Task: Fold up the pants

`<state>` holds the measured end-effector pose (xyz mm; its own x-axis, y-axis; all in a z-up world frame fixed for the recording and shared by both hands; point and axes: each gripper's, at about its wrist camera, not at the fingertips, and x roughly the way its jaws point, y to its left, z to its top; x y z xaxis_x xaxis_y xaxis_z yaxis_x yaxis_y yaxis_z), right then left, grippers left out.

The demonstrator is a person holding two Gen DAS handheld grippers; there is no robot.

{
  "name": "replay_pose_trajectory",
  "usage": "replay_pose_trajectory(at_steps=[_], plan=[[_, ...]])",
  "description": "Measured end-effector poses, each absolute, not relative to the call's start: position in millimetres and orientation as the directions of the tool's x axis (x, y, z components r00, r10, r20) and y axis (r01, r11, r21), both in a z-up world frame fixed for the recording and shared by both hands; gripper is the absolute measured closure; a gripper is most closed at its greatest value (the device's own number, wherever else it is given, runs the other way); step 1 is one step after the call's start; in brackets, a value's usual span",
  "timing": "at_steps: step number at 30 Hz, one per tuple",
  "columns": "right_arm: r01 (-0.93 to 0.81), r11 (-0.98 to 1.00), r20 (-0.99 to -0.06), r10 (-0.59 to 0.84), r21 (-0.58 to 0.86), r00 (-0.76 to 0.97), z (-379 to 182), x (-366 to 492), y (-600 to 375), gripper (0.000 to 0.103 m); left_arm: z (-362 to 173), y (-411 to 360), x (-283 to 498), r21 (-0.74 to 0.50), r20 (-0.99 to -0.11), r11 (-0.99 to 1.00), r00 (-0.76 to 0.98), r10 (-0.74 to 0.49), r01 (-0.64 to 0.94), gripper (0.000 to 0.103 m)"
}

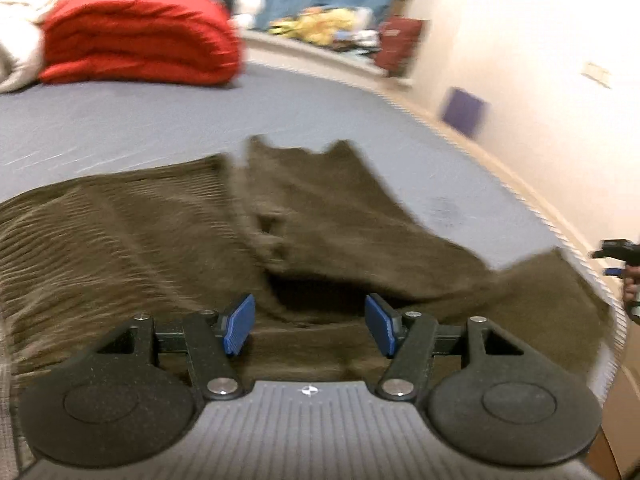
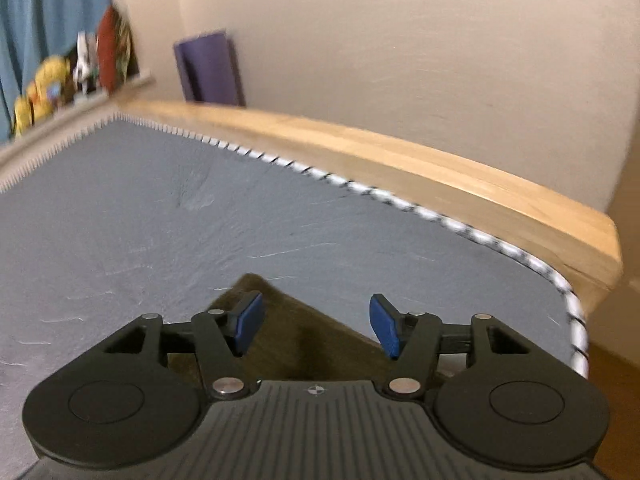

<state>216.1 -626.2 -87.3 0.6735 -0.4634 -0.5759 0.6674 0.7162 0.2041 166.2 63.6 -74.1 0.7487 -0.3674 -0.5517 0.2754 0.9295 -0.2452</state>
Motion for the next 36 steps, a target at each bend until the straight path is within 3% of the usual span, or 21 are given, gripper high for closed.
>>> replay_pose_trajectory(at_steps=[3,7,9,14,17,18,20,21,22,23,27,30,33,34,35,36], plan=[[0.679,0.702,-0.586,-0.465,0.212,0.664,-103.1,170.1,-643.2,0.041,-68.5,46.1,143.6,-0.239,-0.523,0.855,0.68,-0.513,0.461,0.038],[0.696,0.68,-0.631,-0.44,0.231,0.639,-131.7,128.0,-646.6,0.041,-69.4,19.7,113.8,-0.161,-0.542,0.739,0.567,-0.621,0.654,0.056],[0.722,0.644,-0.653,-0.436,0.254,0.619,-146.2,111.3,-644.4,0.04,-75.1,12.6,105.3,-0.162,-0.575,0.686,0.497,-0.65,0.709,0.059],[0.722,0.641,-0.636,-0.448,0.26,0.628,-155.2,88.8,-617.0,0.04,-95.6,3.1,83.7,-0.121,-0.682,0.599,0.372,-0.63,0.792,0.059],[0.727,0.634,-0.642,-0.447,0.265,0.623,-154.5,94.0,-618.8,0.038,-109.4,-2.3,72.1,-0.025,-0.738,0.588,0.382,-0.557,0.809,0.061],[0.732,0.628,-0.643,-0.45,0.265,0.62,-154.2,95.1,-619.3,0.04,-111.3,-3.6,66.5,0.015,-0.733,0.577,0.402,-0.549,0.816,0.063],[0.739,0.629,-0.639,-0.469,0.242,0.609,-152.2,102.9,-622.9,0.062,-109.8,-4.0,58.7,0.066,-0.732,0.586,0.438,-0.521,0.808,0.089],[0.727,0.641,-0.63,-0.464,0.246,0.622,-151.5,105.1,-624.1,0.086,-109.2,1.7,58.6,0.058,-0.736,0.589,0.433,-0.52,0.806,0.093],[0.713,0.652,-0.618,-0.457,0.256,0.64,-149.8,106.3,-624.0,0.097,-107.6,4.6,57.3,0.045,-0.737,0.584,0.422,-0.529,0.811,0.096],[0.731,0.646,-0.6,-0.501,0.22,0.623,-145.5,103.2,-619.4,0.102,-105.2,9.6,57.4,0.027,-0.736,0.569,0.401,-0.545,0.822,0.097],[0.878,0.466,-0.55,-0.706,0.112,0.445,-133.0,80.7,-617.8,0.103,-90.5,39.5,47.0,-0.061,-0.725,0.51,0.313,-0.614,0.858,0.097],[0.884,0.452,-0.635,-0.65,0.12,0.418,-147.0,68.0,-632.8,0.103,-92.3,45.0,48.2,-0.121,-0.732,0.485,0.252,-0.633,0.866,0.096],[0.855,0.457,-0.629,-0.596,0.246,0.499,-151.4,56.1,-625.5,0.099,-92.5,51.0,48.6,-0.187,-0.744,0.471,0.188,-0.641,0.862,0.092],[0.833,0.483,-0.623,-0.573,0.269,0.533,-153.3,56.8,-620.6,0.092,-87.6,58.2,46.1,-0.176,-0.735,0.488,0.216,-0.643,0.855,0.079],[0.808,0.511,-0.614,-0.548,0.293,0.569,-155.0,57.6,-615.8,0.084,-79.9,68.4,44.6,-0.14,-0.712,0.53,0.286,-0.641,0.836,0.057],[0.783,0.534,-0.603,-0.524,0.318,0.602,-156.6,58.2,-611.0,0.061,-71.2,81.4,45.1,-0.118,-0.68,0.584,0.364,-0.637,0.803,0.047]])
